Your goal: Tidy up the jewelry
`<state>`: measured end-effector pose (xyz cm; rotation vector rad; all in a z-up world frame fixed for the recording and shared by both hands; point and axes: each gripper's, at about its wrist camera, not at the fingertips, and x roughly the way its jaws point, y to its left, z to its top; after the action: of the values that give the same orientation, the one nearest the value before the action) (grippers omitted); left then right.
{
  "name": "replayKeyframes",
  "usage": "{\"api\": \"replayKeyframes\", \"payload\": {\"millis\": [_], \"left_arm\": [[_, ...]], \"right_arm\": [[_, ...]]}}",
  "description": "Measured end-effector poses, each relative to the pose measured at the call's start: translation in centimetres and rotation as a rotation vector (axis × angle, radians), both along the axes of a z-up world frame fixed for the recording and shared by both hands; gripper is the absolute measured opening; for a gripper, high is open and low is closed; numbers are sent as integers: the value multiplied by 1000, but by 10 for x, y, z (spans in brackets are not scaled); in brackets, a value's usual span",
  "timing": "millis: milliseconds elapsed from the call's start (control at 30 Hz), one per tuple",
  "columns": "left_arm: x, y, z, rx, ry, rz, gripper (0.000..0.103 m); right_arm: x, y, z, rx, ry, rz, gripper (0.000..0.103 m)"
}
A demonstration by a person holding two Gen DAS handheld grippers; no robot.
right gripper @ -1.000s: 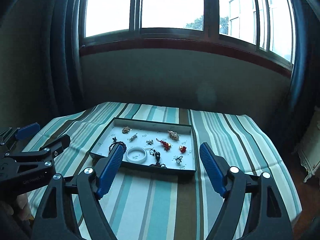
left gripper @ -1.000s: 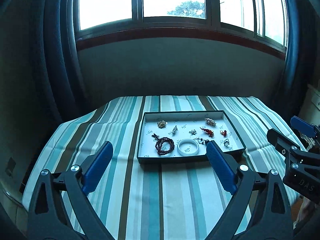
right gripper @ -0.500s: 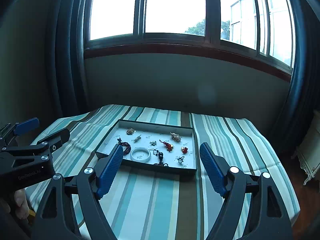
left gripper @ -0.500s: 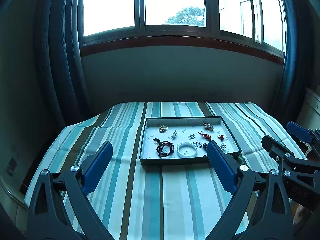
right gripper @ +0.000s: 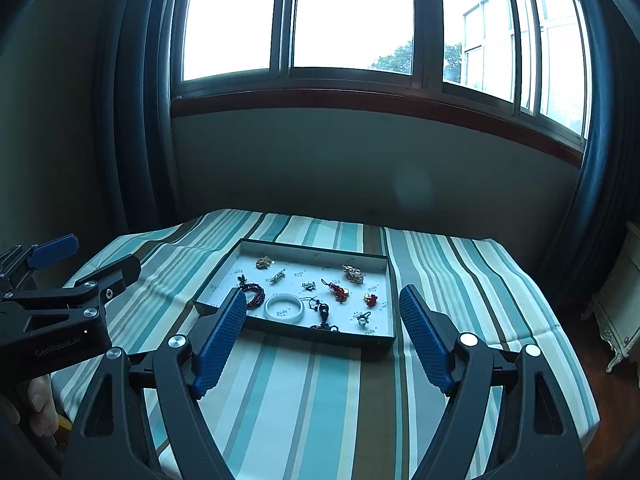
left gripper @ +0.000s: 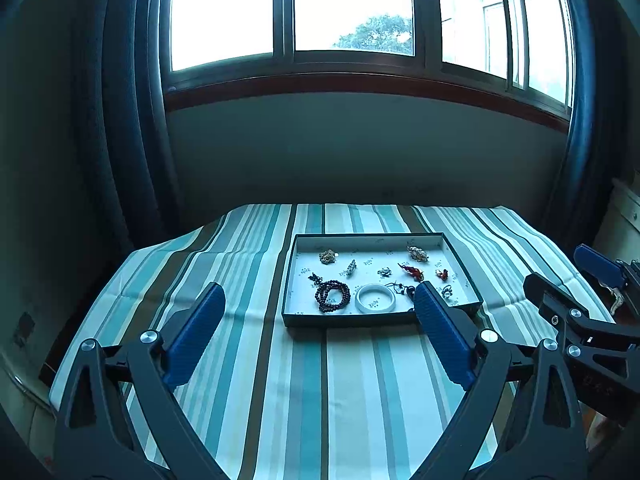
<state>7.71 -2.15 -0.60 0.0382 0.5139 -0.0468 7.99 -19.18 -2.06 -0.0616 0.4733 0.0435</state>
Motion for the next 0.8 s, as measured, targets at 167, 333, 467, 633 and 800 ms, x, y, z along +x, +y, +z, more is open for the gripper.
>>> {"api": "replayKeyframes", "payload": {"millis": [167,333,467,633,800], "left_arm": [[-3,1,-1,-4,-1,9,95],[-4,1,-1,-4,2,12,95],[-5,0,0,-2,-3,17,96],[-6,2,0,-6,-4,26,96],[-5,2,0,-2,-7,27,96]], "right_arm": [[0,1,0,1,1,0,78],[-2,2,-1,0,1,2,78],[-3,4,-1,-1,-1,4,78],[-4,4,-1,0,0,4,78],[-3,4,-1,0,0,4,78]]}}
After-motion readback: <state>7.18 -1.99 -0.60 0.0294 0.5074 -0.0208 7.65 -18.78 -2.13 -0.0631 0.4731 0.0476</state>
